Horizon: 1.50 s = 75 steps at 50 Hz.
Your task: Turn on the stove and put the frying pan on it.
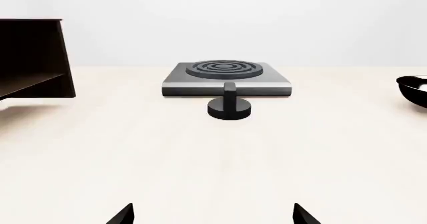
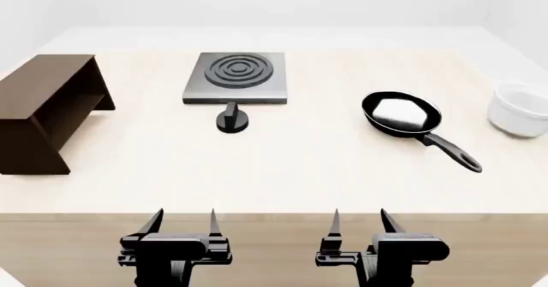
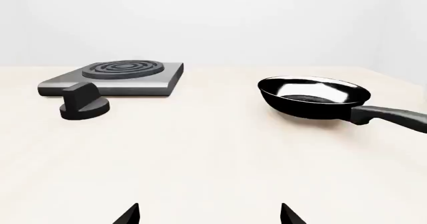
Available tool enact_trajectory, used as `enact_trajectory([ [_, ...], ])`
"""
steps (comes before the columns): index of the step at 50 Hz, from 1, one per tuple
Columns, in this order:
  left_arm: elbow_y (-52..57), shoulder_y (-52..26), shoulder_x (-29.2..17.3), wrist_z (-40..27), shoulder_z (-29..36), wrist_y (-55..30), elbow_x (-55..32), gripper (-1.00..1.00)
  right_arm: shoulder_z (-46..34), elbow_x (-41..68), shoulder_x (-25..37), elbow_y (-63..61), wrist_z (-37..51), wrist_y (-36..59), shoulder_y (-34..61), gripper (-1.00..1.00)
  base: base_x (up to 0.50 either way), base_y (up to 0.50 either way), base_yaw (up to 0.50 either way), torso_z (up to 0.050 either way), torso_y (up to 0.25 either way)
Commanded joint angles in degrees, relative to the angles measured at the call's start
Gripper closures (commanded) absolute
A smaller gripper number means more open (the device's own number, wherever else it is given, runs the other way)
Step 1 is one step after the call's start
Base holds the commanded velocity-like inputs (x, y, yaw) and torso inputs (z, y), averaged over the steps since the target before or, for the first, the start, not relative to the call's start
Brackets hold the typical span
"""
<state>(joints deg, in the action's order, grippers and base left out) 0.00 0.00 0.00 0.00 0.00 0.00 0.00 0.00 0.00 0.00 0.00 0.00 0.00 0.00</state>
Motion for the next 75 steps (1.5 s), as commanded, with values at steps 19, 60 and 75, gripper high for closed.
enact_trajectory([
  [19,1.04,-0.82,-3.55,-4.8,3.48,-1.92,-3.06,-1.0,-3.85,2.68,3.26,-1.44,4.32,1.27,0.23,-1.0,0.0,0.0,0.0,0.0,0.0],
  [60,22.94,0.33,-8.57,-8.29,3.97,-12.19,-5.44,-1.0,-1.61,7.37,7.89,-24.63,9.2,6.42,-1.83,-1.0,0.26,0.0,0.0,0.0,0.0],
  [75,22.96,0.2,-9.24,-8.82,4.48,-12.57,-6.29,-1.0,-2.59,7.1,8.89,-24.39,10.05,6.45,-1.62,-1.0,0.5,0.0,0.0,0.0,0.0],
])
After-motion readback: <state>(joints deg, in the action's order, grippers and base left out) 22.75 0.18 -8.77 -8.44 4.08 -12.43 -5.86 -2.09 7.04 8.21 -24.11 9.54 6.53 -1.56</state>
